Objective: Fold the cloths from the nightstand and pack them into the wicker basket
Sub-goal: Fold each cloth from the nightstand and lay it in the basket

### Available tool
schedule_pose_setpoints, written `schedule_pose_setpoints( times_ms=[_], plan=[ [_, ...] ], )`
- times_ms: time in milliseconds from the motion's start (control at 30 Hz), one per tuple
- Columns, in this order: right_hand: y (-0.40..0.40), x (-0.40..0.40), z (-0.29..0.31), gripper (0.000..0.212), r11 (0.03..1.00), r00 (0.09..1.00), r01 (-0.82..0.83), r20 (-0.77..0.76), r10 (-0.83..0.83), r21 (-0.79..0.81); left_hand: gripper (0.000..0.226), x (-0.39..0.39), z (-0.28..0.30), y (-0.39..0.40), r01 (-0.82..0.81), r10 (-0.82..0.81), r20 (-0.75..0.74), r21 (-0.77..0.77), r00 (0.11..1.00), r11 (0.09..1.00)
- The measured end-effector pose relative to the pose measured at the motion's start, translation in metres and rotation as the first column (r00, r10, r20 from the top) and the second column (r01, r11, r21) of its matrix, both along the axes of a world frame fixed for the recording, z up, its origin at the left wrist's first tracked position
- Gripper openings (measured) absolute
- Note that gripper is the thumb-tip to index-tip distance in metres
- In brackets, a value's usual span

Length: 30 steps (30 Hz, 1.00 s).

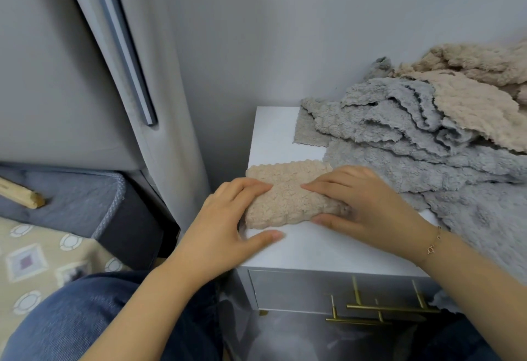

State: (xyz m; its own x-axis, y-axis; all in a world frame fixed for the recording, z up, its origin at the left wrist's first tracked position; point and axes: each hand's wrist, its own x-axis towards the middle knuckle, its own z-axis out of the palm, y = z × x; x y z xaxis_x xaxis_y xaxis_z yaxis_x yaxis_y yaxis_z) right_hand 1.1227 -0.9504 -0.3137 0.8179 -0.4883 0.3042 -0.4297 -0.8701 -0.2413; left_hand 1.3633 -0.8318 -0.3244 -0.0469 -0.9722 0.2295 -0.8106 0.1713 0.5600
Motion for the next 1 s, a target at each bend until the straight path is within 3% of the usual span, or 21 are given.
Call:
schedule_pose_setpoints(
  times_ms=[67, 200, 333, 400, 467, 567, 700, 767, 833, 933, 1000],
  plan=[
    [-0.002, -0.001, 0.004, 0.051, 0.998, 1.000, -0.005, 0.017, 0.004, 0.063, 0.069, -0.001, 0.001, 0.000, 0.008, -0.008, -0.003, 0.027, 1.000, 1.000],
    [-0.003, -0.004, 0.014, 0.048, 0.950, 0.996, -0.001, 0.086, -0.027, 0.311, 0.056, -0.004, 0.006, 0.004, 0.004, -0.004, -0.023, 0.011, 1.000, 1.000],
    [-0.001, -0.005, 0.024, 0.023, 0.823, 0.986, -0.043, 0.158, -0.057, 0.567, 0.045, -0.008, 0.010, 0.009, -0.004, 0.002, -0.045, -0.050, 0.999, 0.999],
    [0.002, -0.005, 0.027, 0.021, 0.761, 0.981, -0.031, 0.166, -0.101, 0.649, 0.043, -0.009, 0.011, 0.008, -0.026, 0.021, -0.072, -0.062, 0.997, 0.998],
    [0.003, -0.001, 0.025, 0.029, 0.794, 0.980, 0.018, 0.147, -0.134, 0.608, 0.045, -0.009, 0.012, 0.005, -0.059, 0.059, -0.140, 0.004, 0.988, 0.998],
    [-0.001, 0.004, 0.017, 0.041, 0.971, 0.985, 0.052, 0.147, -0.088, 0.235, 0.042, -0.009, 0.015, -0.002, -0.083, 0.124, -0.274, 0.155, 0.954, 0.984],
    [-0.002, 0.007, 0.017, 0.051, 0.999, 0.998, 0.025, 0.050, -0.027, 0.029, 0.048, -0.002, 0.021, -0.016, -0.092, 0.142, -0.241, 0.208, 0.960, 0.974],
    [-0.002, 0.008, 0.015, 0.062, 0.998, 0.999, 0.045, -0.025, -0.044, 0.044, 0.036, 0.001, 0.026, -0.021, -0.097, 0.156, -0.231, 0.249, 0.960, 0.964],
    [-0.006, 0.009, 0.013, 0.061, 0.981, 0.997, 0.077, -0.045, -0.070, 0.177, 0.028, 0.001, 0.029, -0.025, -0.119, 0.177, -0.206, 0.269, 0.962, 0.956],
    [-0.011, 0.011, 0.014, 0.053, 0.935, 0.996, 0.085, -0.012, -0.087, 0.345, 0.035, 0.003, 0.031, -0.030, -0.117, 0.171, -0.164, 0.295, 0.971, 0.948],
    [-0.013, 0.015, 0.017, 0.053, 0.914, 0.995, 0.096, -0.014, -0.098, 0.394, 0.035, 0.008, 0.034, -0.029, -0.048, 0.133, -0.189, 0.401, 0.973, 0.915]
  ],
)
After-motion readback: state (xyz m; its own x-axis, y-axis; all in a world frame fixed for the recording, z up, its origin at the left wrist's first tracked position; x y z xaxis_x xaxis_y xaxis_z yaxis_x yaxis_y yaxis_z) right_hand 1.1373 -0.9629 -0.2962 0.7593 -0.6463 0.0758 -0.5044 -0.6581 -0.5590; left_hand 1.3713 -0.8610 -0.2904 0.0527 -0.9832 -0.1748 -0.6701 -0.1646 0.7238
